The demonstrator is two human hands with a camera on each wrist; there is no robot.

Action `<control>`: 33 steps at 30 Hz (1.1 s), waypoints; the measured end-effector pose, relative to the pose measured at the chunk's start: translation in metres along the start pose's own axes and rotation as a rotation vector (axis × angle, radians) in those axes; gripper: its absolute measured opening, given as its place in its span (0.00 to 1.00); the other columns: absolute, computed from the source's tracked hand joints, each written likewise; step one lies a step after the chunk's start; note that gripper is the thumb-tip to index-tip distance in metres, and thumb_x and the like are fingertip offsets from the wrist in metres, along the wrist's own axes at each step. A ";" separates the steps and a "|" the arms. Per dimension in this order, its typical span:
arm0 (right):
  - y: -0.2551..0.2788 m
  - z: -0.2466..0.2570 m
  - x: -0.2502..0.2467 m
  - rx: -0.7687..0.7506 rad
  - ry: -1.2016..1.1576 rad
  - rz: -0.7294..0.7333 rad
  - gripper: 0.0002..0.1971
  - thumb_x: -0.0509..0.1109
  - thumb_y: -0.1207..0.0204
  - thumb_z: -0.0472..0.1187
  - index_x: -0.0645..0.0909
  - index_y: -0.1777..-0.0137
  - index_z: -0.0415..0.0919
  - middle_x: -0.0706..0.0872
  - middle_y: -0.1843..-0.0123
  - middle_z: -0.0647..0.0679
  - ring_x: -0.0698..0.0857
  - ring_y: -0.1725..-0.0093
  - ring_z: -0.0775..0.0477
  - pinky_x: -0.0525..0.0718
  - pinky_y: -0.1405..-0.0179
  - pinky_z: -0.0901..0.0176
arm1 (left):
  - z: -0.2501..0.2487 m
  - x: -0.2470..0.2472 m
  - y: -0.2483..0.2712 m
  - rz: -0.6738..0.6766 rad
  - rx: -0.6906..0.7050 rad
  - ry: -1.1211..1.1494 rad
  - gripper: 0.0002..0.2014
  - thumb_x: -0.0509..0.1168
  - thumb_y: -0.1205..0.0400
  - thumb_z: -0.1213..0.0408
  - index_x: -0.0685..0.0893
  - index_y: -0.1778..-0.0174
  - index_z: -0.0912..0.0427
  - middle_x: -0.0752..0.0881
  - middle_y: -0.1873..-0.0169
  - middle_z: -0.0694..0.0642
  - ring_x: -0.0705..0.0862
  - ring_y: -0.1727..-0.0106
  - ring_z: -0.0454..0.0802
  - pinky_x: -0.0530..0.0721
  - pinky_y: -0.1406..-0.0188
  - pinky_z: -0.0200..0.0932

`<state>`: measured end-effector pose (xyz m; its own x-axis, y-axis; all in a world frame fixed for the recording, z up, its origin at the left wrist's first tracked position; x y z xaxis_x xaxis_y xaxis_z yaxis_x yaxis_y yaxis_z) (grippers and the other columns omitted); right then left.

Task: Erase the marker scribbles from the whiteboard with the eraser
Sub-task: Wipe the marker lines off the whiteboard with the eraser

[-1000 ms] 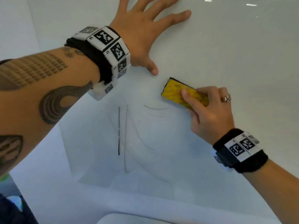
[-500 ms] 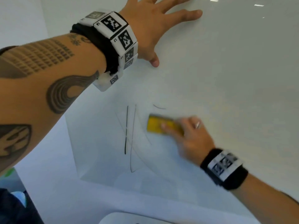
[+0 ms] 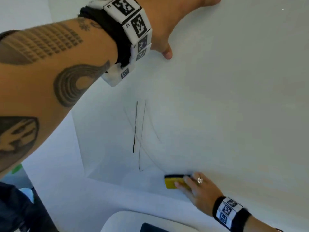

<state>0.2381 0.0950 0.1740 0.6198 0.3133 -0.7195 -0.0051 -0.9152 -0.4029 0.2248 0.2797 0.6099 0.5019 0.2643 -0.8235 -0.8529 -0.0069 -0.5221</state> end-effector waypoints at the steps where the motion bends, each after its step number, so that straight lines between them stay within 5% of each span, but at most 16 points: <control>1: 0.011 0.008 0.009 -0.031 -0.005 0.036 0.18 0.55 0.13 0.33 0.84 0.32 0.41 0.83 0.48 0.38 0.76 0.53 0.36 0.88 0.54 0.42 | 0.006 0.018 -0.002 0.092 -0.076 0.000 0.46 0.74 0.22 0.48 0.57 0.14 0.58 0.70 0.21 0.66 0.72 0.24 0.67 0.71 0.29 0.61; 4: 0.005 0.008 0.002 -0.091 -0.020 0.032 0.19 0.53 0.11 0.35 0.85 0.35 0.44 0.82 0.48 0.41 0.78 0.54 0.37 0.87 0.56 0.46 | 0.013 0.051 0.017 0.236 -0.027 -0.204 0.41 0.60 0.14 0.45 0.55 0.15 0.71 0.62 0.17 0.70 0.62 0.18 0.64 0.59 0.23 0.54; 6: -0.031 -0.009 -0.027 -0.059 -0.018 -0.079 0.19 0.54 0.12 0.33 0.86 0.33 0.43 0.84 0.48 0.39 0.79 0.55 0.37 0.84 0.53 0.46 | 0.013 0.045 0.011 0.253 -0.124 -0.097 0.42 0.62 0.15 0.45 0.55 0.15 0.70 0.63 0.18 0.71 0.63 0.19 0.66 0.60 0.23 0.56; 8: -0.078 -0.035 -0.072 0.037 -0.012 -0.239 0.20 0.57 0.16 0.31 0.85 0.31 0.40 0.86 0.49 0.37 0.77 0.56 0.38 0.79 0.51 0.44 | 0.014 0.016 -0.003 0.108 -0.187 0.043 0.45 0.71 0.20 0.47 0.56 0.14 0.60 0.69 0.21 0.69 0.70 0.23 0.69 0.68 0.27 0.64; 12: -0.137 -0.071 -0.117 0.249 -0.042 -0.400 0.25 0.57 0.23 0.29 0.85 0.29 0.39 0.86 0.48 0.34 0.77 0.57 0.37 0.78 0.53 0.43 | -0.010 -0.017 0.000 -0.179 0.126 -0.075 0.57 0.83 0.34 0.49 0.51 0.16 0.35 0.75 0.26 0.61 0.80 0.34 0.70 0.83 0.48 0.68; 16: -0.098 -0.004 -0.041 0.081 -0.032 -0.213 0.21 0.56 0.16 0.30 0.84 0.30 0.38 0.85 0.49 0.36 0.79 0.56 0.36 0.84 0.54 0.43 | -0.014 -0.023 0.002 -0.260 0.217 -0.173 0.65 0.86 0.39 0.50 0.46 0.16 0.32 0.59 0.15 0.55 0.64 0.17 0.65 0.71 0.29 0.73; 21: -0.056 0.029 0.002 -0.072 -0.019 -0.039 0.21 0.51 0.11 0.35 0.88 0.38 0.46 0.83 0.50 0.43 0.74 0.54 0.38 0.88 0.56 0.48 | -0.011 -0.020 0.001 -0.260 0.220 -0.193 0.66 0.86 0.40 0.51 0.43 0.16 0.30 0.52 0.13 0.49 0.54 0.13 0.61 0.60 0.25 0.79; 24: -0.107 -0.006 -0.049 -0.014 -0.013 -0.205 0.22 0.52 0.14 0.32 0.85 0.31 0.42 0.82 0.48 0.39 0.76 0.54 0.37 0.84 0.53 0.45 | -0.011 -0.020 0.000 -0.271 0.230 -0.200 0.66 0.86 0.40 0.51 0.44 0.16 0.29 0.53 0.13 0.49 0.55 0.14 0.61 0.62 0.27 0.79; 29: -0.202 -0.107 -0.181 0.350 -0.008 -0.618 0.23 0.71 0.28 0.29 0.87 0.33 0.39 0.84 0.53 0.34 0.73 0.59 0.39 0.74 0.62 0.47 | -0.012 -0.026 0.003 -0.322 0.262 -0.240 0.61 0.83 0.38 0.45 0.49 0.15 0.34 0.55 0.13 0.50 0.57 0.14 0.59 0.64 0.24 0.73; 33: -0.204 -0.087 -0.158 0.357 -0.029 -0.593 0.26 0.69 0.31 0.28 0.86 0.31 0.37 0.83 0.51 0.33 0.74 0.58 0.39 0.75 0.59 0.45 | 0.014 -0.042 0.023 -0.448 0.212 -0.246 0.48 0.75 0.28 0.40 0.56 0.15 0.41 0.61 0.15 0.53 0.62 0.16 0.59 0.67 0.23 0.66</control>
<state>0.2094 0.2107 0.4190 0.5763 0.7463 -0.3331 0.0673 -0.4495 -0.8907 0.1819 0.2818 0.6359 0.7957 0.4144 -0.4417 -0.5866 0.3457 -0.7324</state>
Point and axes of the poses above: each hand's wrist, its own y-axis away from the middle knuckle, its own x-axis out of the palm, z = x × y, the point moved 9 cm from there along -y, towards the middle knuckle
